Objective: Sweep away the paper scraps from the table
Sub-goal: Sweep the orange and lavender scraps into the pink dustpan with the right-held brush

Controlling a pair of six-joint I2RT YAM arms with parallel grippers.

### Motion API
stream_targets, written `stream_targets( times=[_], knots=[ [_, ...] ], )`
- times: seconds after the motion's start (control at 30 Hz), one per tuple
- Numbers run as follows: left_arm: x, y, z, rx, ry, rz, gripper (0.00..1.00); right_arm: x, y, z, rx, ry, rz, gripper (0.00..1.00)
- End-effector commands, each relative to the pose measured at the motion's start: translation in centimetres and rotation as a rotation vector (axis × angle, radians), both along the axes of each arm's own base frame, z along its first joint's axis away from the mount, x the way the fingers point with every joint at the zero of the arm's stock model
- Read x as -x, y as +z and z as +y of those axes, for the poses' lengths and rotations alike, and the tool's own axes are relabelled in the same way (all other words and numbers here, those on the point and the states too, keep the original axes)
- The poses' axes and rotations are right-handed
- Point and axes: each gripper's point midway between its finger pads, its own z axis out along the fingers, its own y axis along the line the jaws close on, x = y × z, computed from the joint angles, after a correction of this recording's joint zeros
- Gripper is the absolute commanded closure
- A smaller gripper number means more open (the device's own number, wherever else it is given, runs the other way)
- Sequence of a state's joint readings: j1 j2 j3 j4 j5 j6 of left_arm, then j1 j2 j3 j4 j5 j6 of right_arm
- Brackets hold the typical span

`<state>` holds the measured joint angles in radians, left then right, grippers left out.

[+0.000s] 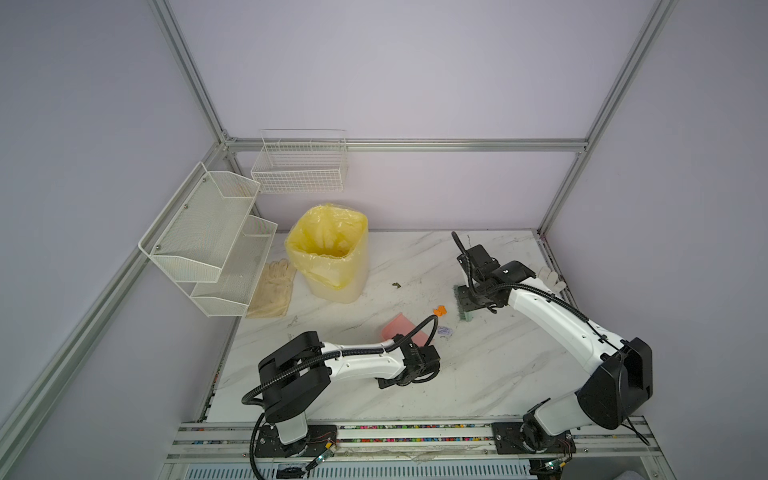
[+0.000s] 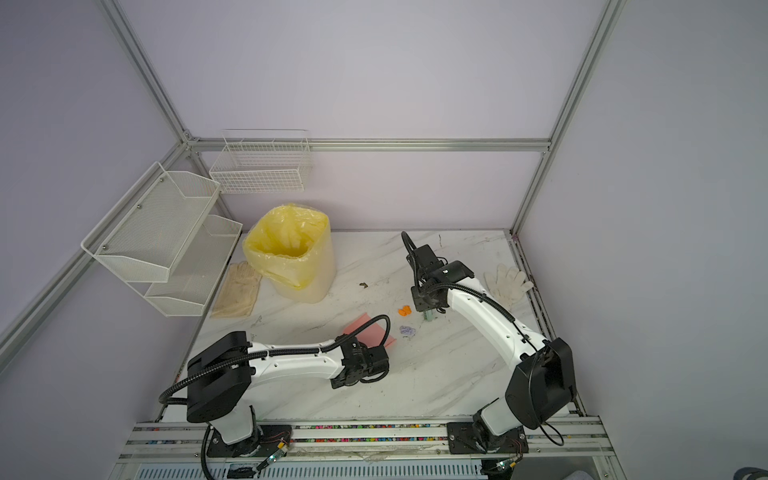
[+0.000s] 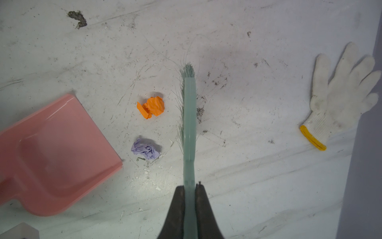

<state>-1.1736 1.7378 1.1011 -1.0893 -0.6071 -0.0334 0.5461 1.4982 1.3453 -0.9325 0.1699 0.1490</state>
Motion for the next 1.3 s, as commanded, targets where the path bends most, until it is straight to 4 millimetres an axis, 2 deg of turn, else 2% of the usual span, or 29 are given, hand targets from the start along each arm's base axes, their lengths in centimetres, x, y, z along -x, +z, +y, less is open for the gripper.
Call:
stream_targets(
  times=[0.0, 0.17, 0.5, 0.63, 0.73, 0.83, 0.93, 1.07, 1.27],
  knots=[
    [0.4, 0.5, -1.9, 0.057, -0.019, 0.025, 0.84, 1.2, -0.9, 0.2, 0.006, 0.005, 0.041, 1.0],
    [0.6, -0.2, -2.7, 0.057, -0.032, 0.031, 0.85, 2.2, -1.5, 1.6, -0.023, 0.037, 0.062, 1.0],
    [0.5, -0.7, -2.8, 0.064, -0.027, 0.025, 0.85, 4.8, -0.8, 6.4, -0.173, 0.117, 0.077, 1.0],
    [0.6, -1.1, -2.9, 0.066, -0.027, 0.032, 0.85, 5.6, 0.3, 8.4, -0.252, 0.161, 0.082, 1.0],
    [0.6, -1.3, -2.8, 0.064, -0.026, 0.033, 0.85, 5.9, 2.9, 9.9, -0.356, 0.203, 0.05, 1.0],
    [0.6, -1.5, -2.6, 0.056, -0.025, 0.031, 0.86, 5.1, 5.1, 9.6, -0.376, 0.167, -0.015, 1.0],
    [0.6, -1.6, -2.6, 0.055, -0.025, 0.03, 0.86, 3.7, 6.2, 7.4, -0.272, 0.103, -0.102, 1.0],
    [0.7, -1.5, -2.5, 0.059, -0.023, 0.03, 0.86, 2.1, 5.9, 5.9, -0.148, 0.063, -0.148, 1.0],
    [0.6, -1.4, -2.4, 0.061, -0.024, 0.022, 0.86, -1.0, 3.6, 4.4, 0.078, 0.046, -0.167, 1.0]
  ],
)
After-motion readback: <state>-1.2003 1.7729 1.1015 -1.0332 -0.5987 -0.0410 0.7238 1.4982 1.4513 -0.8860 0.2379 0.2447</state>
